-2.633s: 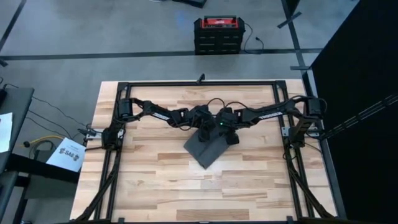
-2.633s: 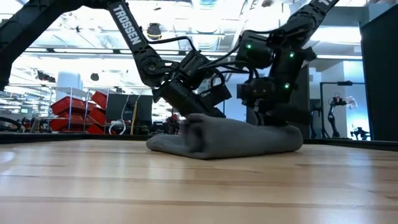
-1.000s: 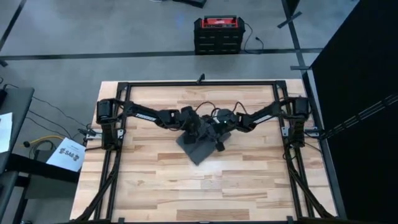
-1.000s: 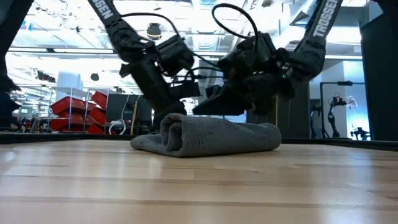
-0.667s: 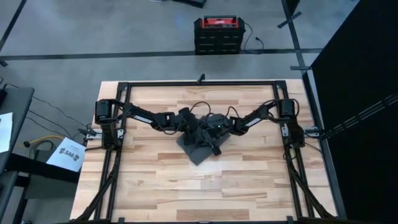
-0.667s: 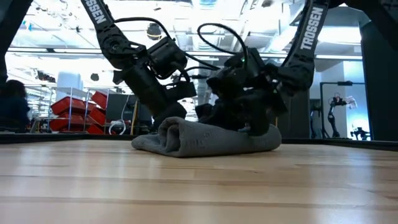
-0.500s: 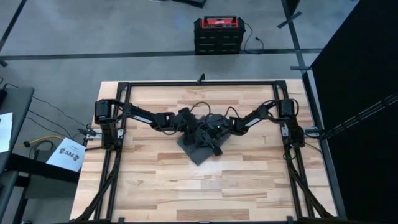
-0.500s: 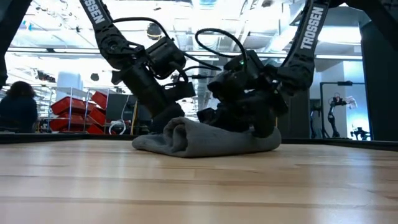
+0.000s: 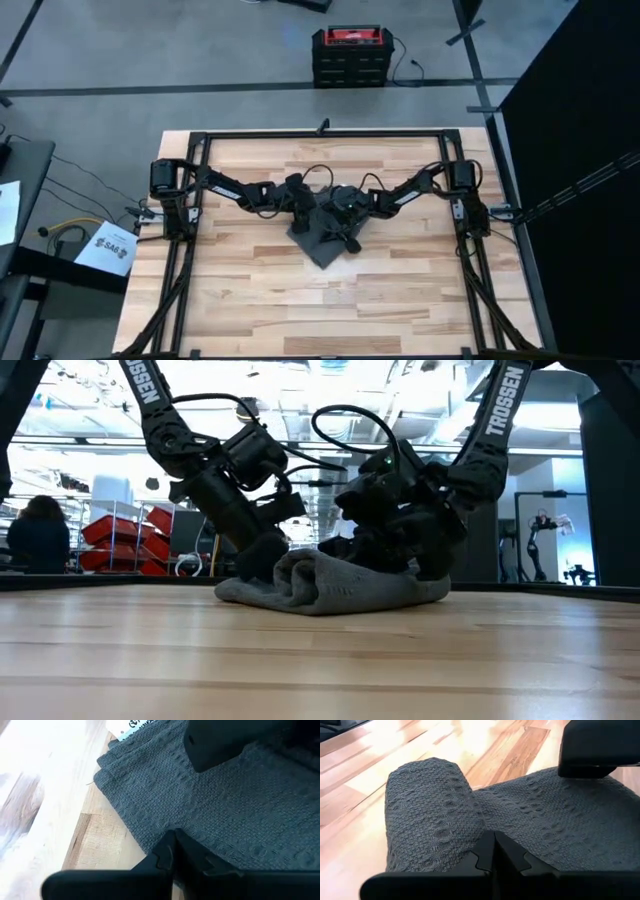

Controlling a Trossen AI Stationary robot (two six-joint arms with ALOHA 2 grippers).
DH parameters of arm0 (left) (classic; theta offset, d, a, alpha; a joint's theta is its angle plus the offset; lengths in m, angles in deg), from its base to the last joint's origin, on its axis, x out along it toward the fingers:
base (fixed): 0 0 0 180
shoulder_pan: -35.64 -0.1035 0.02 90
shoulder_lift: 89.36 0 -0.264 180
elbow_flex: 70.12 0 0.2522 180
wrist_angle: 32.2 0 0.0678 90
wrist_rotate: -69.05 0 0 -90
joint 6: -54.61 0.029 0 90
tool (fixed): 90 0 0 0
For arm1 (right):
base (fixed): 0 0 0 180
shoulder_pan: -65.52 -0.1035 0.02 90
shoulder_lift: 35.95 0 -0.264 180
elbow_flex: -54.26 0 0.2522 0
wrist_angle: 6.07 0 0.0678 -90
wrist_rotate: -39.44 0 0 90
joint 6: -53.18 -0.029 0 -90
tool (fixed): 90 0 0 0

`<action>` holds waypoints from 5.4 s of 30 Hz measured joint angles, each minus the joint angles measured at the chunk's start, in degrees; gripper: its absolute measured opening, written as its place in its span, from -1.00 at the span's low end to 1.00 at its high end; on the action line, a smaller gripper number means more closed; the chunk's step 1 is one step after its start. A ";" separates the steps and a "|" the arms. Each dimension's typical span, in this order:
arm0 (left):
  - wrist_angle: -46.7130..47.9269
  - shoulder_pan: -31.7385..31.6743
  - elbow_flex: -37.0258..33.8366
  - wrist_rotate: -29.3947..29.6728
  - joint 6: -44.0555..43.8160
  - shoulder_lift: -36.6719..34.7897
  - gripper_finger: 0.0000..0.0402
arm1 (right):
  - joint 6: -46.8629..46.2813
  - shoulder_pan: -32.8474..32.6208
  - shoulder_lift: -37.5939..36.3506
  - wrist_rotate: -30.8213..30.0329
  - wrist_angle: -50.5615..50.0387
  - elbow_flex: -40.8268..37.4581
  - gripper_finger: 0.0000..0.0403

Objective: Roll towel
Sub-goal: Roll the gray towel

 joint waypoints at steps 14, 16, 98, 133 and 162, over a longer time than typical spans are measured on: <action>9.59 1.14 -0.48 1.90 -2.48 -14.33 -1.00 | -0.67 0.70 0.06 0.77 0.10 -0.09 -1.00; 7.80 2.58 -0.48 1.71 -4.37 -14.02 -1.00 | -0.65 0.70 0.06 0.76 0.12 -0.09 -1.00; -23.77 19.37 3.57 -5.41 1.16 -0.47 -1.00 | 5.86 0.14 -6.96 2.78 -9.93 -5.10 -1.00; -31.15 16.62 10.98 -14.98 -7.99 18.60 -1.00 | 15.31 4.17 -18.33 -0.58 -25.56 -5.09 -1.00; -26.28 11.27 11.67 -10.56 -4.44 13.49 -1.00 | 10.70 3.84 -15.98 -1.09 -21.18 -9.57 -1.00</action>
